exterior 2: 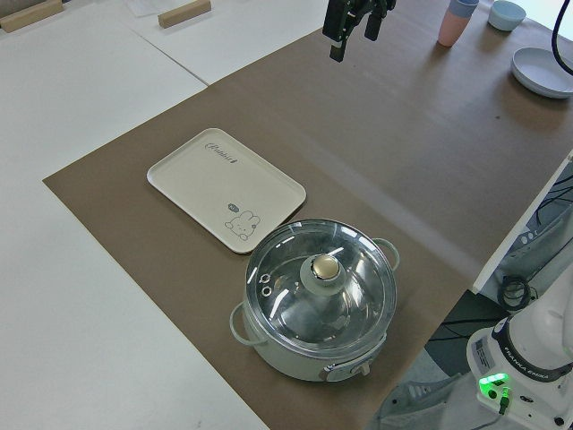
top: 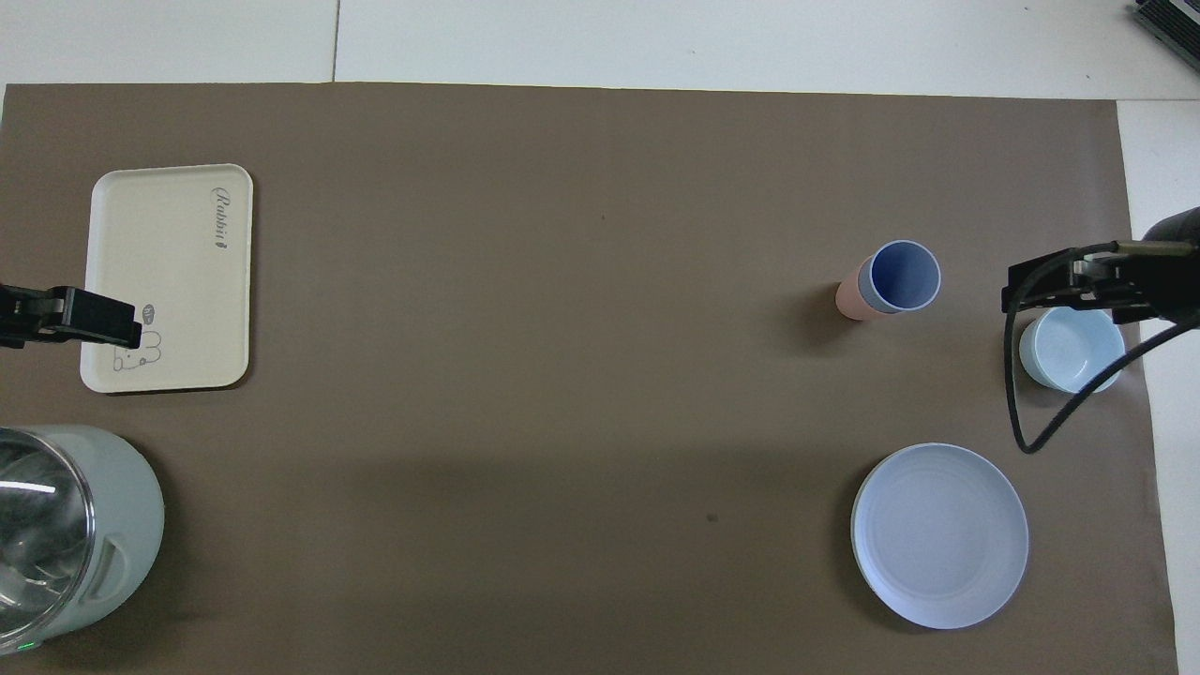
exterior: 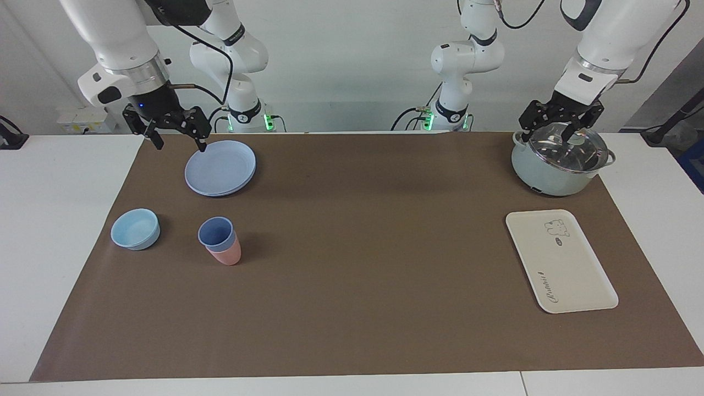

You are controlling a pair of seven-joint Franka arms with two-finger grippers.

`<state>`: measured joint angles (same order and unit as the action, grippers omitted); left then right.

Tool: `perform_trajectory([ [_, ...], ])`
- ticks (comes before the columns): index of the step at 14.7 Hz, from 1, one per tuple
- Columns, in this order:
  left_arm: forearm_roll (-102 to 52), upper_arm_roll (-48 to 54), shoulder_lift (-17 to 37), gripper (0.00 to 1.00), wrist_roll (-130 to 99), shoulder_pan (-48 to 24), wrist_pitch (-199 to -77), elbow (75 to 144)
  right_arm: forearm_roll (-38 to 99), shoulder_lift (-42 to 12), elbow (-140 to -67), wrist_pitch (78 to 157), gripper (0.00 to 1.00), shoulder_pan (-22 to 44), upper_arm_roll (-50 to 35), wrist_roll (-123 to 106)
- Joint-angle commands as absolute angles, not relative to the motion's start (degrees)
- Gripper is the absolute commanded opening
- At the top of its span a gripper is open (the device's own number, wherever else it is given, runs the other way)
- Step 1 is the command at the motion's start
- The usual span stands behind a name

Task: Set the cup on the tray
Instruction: 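Move the right gripper over the nested pink and blue cups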

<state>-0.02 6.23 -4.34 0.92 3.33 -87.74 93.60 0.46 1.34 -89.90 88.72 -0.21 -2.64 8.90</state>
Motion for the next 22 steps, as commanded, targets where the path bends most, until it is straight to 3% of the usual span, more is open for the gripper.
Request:
perform_trajectory([
  [1,-0.5,6.3,-4.9,1.0,1.4,3.9,-87.2,94.2,0.5,2.9,-91.7,88.2,1.0,-0.4,-2.9,9.1],
  [7,-0.5,6.3,-4.9,1.0,1.4,3.9,-87.2,94.2,0.5,3.3,-91.6,87.4,1.0,-0.8,-2.8,8.4],
  [13,-0.5,6.3,-4.9,1.0,1.4,3.8,-87.2,94.2,3.7,0.8,-91.1,95.7,0.99,-2.8,-2.3,30.1],
  [18,-0.5,6.3,-4.9,1.0,1.4,3.8,-87.2,94.2,8.0,-4.6,-89.0,99.8,0.99,-5.0,-2.1,44.2],
  [22,-0.5,6.4,-4.9,1.0,1.4,3.8,-87.2,94.2,11.0,-13.9,-82.5,99.1,0.99,-6.9,-2.1,46.1],
])
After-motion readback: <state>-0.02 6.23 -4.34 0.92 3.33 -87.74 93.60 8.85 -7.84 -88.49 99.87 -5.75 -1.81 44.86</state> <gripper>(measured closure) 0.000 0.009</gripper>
